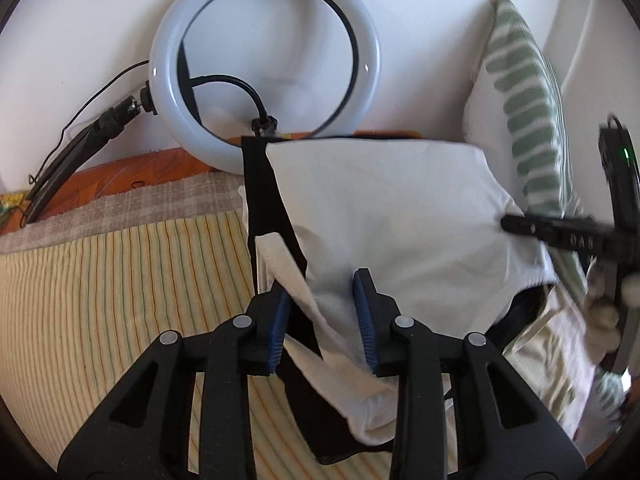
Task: Fold small clothes
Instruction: 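Lower the folded top onto the black clothes stack and open both grippers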
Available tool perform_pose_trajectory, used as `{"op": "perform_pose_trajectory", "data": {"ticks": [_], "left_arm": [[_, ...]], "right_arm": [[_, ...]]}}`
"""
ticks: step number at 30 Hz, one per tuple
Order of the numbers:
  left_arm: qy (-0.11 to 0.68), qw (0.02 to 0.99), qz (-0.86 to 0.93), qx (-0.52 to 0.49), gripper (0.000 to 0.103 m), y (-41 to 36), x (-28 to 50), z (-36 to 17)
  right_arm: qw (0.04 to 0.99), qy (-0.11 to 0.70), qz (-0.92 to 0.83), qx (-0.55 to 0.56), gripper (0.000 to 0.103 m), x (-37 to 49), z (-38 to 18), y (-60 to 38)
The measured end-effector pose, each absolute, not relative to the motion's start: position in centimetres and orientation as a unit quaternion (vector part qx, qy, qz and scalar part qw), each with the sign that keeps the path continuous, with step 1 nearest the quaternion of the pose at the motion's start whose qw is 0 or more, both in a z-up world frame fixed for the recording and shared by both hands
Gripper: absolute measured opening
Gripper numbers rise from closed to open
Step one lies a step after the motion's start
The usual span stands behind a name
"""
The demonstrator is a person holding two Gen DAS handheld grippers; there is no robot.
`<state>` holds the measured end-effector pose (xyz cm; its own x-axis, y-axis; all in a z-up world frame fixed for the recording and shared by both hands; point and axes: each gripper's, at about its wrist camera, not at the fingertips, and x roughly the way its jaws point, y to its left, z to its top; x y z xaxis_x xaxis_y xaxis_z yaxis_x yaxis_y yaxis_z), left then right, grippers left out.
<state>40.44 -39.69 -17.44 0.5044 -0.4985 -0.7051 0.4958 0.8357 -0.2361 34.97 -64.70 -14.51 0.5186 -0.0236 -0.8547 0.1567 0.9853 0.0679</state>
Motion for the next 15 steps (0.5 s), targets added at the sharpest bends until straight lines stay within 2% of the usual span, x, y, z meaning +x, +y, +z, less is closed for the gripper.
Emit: {"op": "perform_pose_trajectory", "data": {"ticks": [15], "left_arm": [[0.384,0.881,-0.276,0.005,0.031,-36.6,36.8,-13.1]], "right_arm": [[0.895,0.441,-0.054,0.042,0.038,31.5,-9.0,-61.7]]}}
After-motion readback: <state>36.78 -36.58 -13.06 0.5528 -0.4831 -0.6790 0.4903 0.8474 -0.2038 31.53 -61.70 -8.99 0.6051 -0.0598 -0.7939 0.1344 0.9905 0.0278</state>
